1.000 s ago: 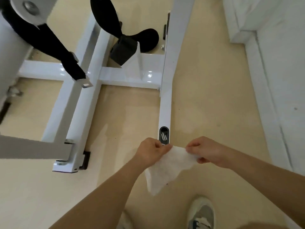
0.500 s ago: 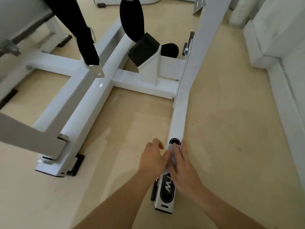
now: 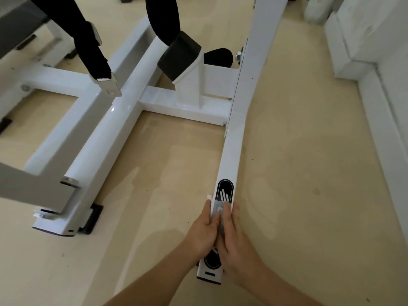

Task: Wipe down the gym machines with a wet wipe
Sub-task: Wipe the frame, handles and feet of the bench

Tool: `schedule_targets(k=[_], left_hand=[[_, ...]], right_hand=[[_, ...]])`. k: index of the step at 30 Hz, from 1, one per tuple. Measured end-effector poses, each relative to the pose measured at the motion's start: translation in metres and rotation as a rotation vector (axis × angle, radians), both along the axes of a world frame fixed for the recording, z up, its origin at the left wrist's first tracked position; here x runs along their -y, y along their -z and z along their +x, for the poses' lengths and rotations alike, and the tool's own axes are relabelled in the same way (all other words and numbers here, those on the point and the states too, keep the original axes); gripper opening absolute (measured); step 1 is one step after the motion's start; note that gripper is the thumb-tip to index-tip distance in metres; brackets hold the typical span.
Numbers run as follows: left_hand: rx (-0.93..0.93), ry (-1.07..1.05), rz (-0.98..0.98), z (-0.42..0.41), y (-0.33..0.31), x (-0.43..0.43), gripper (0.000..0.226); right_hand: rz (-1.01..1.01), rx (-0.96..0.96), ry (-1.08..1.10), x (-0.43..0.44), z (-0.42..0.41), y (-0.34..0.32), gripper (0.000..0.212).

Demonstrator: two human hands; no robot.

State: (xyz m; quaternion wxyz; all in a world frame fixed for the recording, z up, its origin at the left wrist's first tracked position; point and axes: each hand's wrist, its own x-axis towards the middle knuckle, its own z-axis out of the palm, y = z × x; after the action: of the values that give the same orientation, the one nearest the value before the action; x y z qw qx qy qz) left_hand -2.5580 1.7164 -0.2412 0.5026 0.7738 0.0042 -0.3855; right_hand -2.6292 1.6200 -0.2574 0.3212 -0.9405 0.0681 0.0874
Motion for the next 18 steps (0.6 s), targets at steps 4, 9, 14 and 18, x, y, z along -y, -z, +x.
schedule_targets(k=[4,9,14,18], left_hand=[[-0.106,-0.035,-0.126,0.012,-0.007,-0.006,0.034],[-0.243,-0.188,-0.163,0.021,-0.021,-0.027,0.037],[-0.253,-0.177,-0.107,0.014,-0.017,-0.029,0.029],[-0.087,-0.142,-0.01,0.021,-0.02,-0.022,0.029]], right_hand=[[-0.154,0.14,-0.079,0.02,0.01,0.001,0.065],[-0.233,0.235,-0.522,0.026,0.032,0.005,0.054],[-0.294,0.144,-0.379,0.069,0.104,0.002,0.062],[-0.336,0.091,-0.333,0.05,0.101,-0.004,0.072]])
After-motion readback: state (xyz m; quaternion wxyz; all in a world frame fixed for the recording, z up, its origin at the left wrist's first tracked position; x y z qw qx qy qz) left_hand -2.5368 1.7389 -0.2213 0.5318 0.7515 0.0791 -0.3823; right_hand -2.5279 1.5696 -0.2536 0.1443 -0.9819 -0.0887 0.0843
